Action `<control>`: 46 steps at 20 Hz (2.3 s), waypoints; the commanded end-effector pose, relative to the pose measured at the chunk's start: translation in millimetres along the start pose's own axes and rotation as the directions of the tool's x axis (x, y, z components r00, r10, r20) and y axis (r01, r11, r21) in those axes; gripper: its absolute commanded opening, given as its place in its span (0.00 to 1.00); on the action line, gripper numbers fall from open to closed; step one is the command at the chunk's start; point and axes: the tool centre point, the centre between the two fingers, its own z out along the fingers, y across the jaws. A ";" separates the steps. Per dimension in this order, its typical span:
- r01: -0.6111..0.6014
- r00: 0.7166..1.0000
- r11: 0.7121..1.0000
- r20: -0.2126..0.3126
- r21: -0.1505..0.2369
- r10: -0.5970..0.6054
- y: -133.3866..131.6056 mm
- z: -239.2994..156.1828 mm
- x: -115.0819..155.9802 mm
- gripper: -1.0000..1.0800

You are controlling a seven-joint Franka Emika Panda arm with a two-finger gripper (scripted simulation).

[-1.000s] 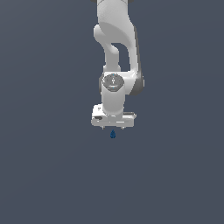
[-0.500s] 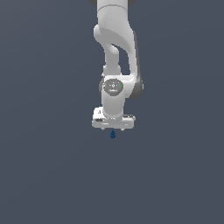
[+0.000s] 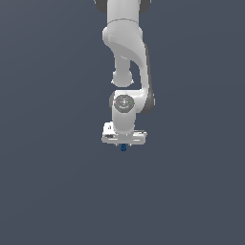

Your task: Pick up the object and move it to a goal position.

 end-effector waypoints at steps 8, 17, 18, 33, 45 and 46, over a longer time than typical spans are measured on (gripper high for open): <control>0.000 1.000 1.000 -0.001 0.000 0.000 -0.1 0.5 0.7 0.00; 0.000 1.000 1.000 -0.001 0.000 0.000 -5.2 -12.1 -1.8 0.00; 0.000 1.000 1.000 -0.001 0.000 0.000 -6.8 -15.9 -2.6 0.00; 0.000 1.000 1.000 -0.001 -0.001 0.000 -57.7 -139.1 -25.8 0.00; 0.000 1.000 1.000 -0.002 -0.002 0.000 -114.1 -276.1 -49.1 0.00; 0.000 1.000 1.000 -0.002 -0.002 0.000 -118.6 -287.0 -50.8 0.00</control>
